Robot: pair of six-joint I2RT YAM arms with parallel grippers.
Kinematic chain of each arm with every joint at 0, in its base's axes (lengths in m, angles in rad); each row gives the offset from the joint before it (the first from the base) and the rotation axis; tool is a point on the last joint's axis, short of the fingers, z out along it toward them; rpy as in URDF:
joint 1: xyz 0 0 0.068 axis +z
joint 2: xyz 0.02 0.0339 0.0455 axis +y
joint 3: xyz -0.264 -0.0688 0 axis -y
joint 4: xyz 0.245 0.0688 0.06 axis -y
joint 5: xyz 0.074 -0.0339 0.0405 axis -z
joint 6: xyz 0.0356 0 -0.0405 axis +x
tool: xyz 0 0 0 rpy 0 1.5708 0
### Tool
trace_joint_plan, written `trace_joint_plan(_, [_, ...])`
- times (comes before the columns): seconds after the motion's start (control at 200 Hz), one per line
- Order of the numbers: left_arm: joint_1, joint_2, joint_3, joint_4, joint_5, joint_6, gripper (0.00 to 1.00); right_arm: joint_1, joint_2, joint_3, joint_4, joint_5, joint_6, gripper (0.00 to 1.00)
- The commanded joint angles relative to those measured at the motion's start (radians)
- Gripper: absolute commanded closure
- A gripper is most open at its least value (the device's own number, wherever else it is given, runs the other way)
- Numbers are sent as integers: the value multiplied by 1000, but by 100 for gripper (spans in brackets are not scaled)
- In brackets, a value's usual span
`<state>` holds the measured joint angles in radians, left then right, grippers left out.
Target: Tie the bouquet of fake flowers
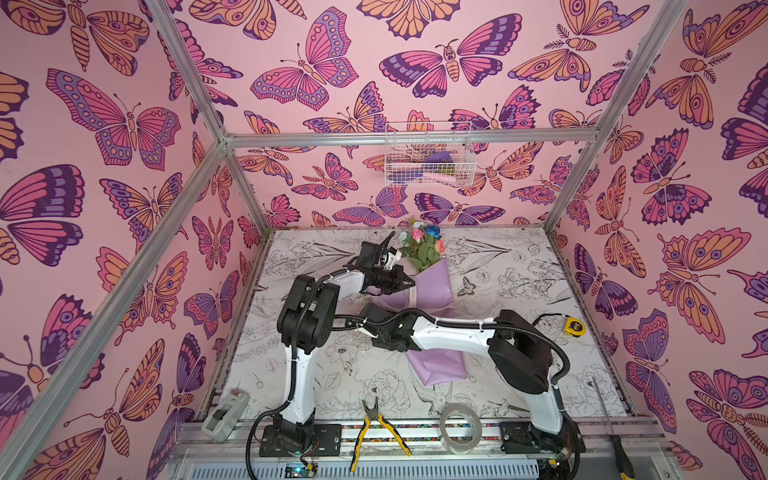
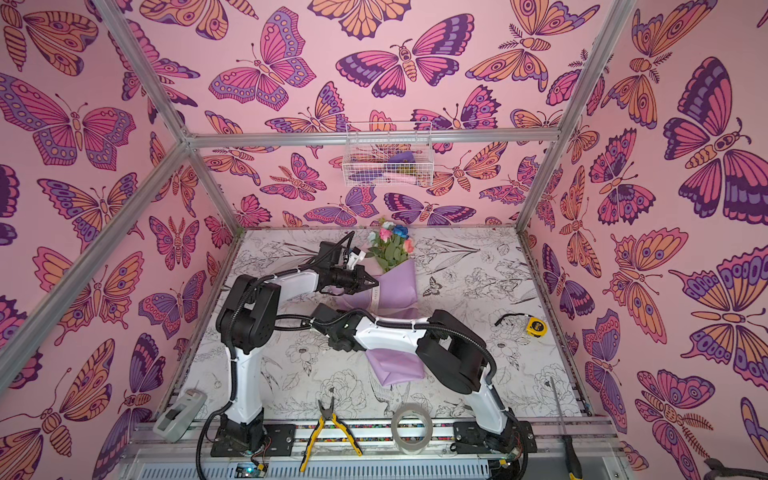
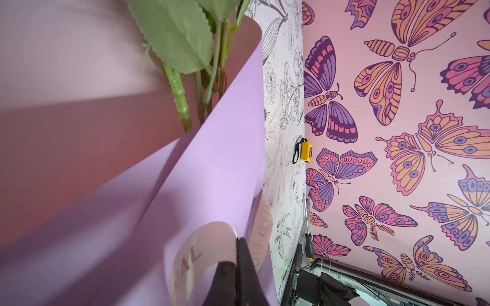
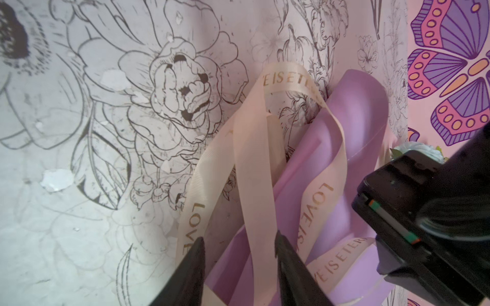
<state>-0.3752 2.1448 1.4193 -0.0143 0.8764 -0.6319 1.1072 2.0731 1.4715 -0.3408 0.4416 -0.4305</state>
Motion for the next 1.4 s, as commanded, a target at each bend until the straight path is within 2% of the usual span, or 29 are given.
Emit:
trace_joint_plan(0.0, [-1, 12, 15, -22, 39, 23, 100, -7, 55, 47, 7, 8, -42, 49])
trace_joint_plan(0.32, [-1, 6, 5, -24, 39, 28, 100, -17, 122, 103, 56, 110, -65, 47])
trace_joint_plan(0.686, [-2, 2, -3, -24, 36, 28, 100, -38, 128, 109, 106, 130, -63, 58])
trace_joint_plan(0.821, [-2, 3, -4, -23, 36, 27, 100, -38, 153, 118, 135, 144, -89, 67])
trace_joint_plan(0.961, [-1, 0, -9, -23, 34, 24, 100, -40, 162, 130, 156, 143, -98, 81])
trace_joint_plan(1.172, [1, -1, -7, -24, 47, 26, 100, -37, 113, 89, 170, 68, -81, 100])
trace_joint_plan(1.397, [1, -3, -3, -24, 51, 28, 100, -22, -43, -10, 166, -102, -8, 100])
